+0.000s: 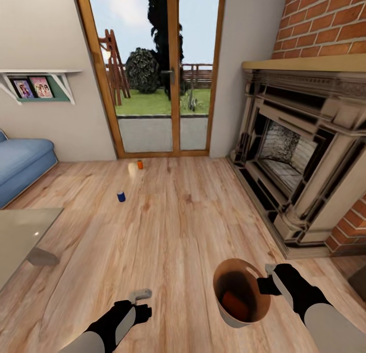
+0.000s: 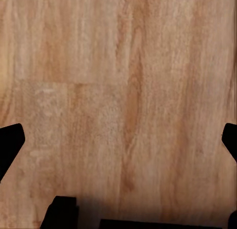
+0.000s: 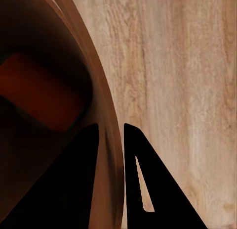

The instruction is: Put the three can of soda from the living room inside the tash can in the kitchen.

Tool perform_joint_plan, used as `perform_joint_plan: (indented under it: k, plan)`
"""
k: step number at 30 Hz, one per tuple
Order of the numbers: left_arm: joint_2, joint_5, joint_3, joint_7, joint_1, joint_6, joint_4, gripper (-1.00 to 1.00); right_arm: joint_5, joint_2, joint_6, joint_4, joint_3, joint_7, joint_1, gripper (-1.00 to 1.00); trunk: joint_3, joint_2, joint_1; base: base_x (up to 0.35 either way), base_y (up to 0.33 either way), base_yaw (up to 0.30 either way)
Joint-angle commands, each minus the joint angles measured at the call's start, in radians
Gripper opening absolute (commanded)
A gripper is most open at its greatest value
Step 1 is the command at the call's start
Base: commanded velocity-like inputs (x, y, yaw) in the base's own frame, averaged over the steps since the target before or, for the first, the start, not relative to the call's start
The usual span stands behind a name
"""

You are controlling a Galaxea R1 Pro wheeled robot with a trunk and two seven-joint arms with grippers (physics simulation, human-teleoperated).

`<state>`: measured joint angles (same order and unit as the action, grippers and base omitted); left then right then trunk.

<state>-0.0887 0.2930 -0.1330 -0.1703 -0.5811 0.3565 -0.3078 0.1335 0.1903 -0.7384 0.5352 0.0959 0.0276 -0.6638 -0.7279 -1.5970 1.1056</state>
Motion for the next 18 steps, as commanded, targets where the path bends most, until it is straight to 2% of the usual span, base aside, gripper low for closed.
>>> perform_joint_plan:
  k: [1,9,18]
  plan:
    - [0.000,0.000,0.000,0.001,0.000,0.000,0.000,1.00,0.012,0.000,0.000,0.001,-0.001,0.005,0.000,-1.00,0.000,0.000,0.000,0.338,0.000,0.000]
    - [-0.002,0.000,-0.001,0.007,-0.001,0.015,-0.019,1.00,0.012,0.000,0.000,0.005,0.000,0.005,0.000,-1.00,0.000,0.000,0.000,0.339,0.000,0.000]
    - [0.000,0.000,-0.002,0.013,-0.001,0.020,-0.086,1.00,0.012,0.000,-0.008,0.007,0.001,0.005,0.000,-1.00,0.000,0.000,0.000,0.335,0.000,0.000]
